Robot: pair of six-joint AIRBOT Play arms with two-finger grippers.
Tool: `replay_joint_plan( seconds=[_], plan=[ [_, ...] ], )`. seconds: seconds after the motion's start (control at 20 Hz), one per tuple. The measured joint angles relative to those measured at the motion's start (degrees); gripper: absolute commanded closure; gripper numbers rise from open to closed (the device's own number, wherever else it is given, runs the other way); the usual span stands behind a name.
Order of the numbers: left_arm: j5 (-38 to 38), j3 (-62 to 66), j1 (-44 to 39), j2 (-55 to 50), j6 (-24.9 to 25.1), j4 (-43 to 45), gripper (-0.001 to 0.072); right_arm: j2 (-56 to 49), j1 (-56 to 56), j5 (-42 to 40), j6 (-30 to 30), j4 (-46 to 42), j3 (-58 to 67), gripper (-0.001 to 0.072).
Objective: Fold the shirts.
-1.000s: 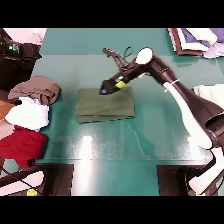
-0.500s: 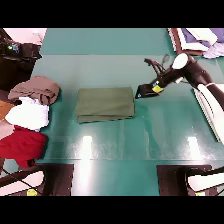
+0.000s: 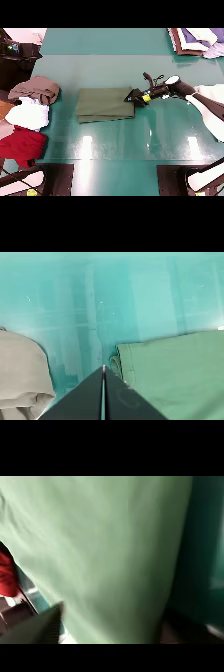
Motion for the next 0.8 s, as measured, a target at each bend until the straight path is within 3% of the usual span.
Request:
replay_joint_plan(
  seconds=[0.05, 0.1, 0.15, 0.2, 0.5, 0.8],
  plan=[
    [0.00, 0.00, 0.00, 0.00, 0.00, 0.00, 0.0684, -0.57, 0.83, -0.87, -0.68, 0.98, -0.13, 0.0307],
    [-0.02, 0.00, 0.00, 0.00, 0.00, -0.02, 0.0684, -0.87, 1.57, -1.57, -1.38, 1.92, -0.17, 0.0378],
    [-0.02, 0.00, -0.02, 0.00, 0.00, -0.15, 0.0684, -1.09, 2.34, -2.51, -2.12, 2.38, -0.02, 0.0607],
    [-0.02, 0.00, -0.04, 0.00, 0.00, -0.35, 0.0684, -1.36, 2.84, -3.52, -2.64, 2.23, 0.33, 0.0690],
    [-0.35, -0.61, -2.67, 0.00, 0.00, -3.06, 0.0684, -0.22, 0.46, -2.71, -4.81, 3.93, 6.95, 0.0697],
    [1.01, -0.76, -12.37, 0.00, 1.29, -3.69, 0.0684, 8.94, -14.80, 0.04, -3.10, -2.14, 10.32, 0.0697]
  ],
)
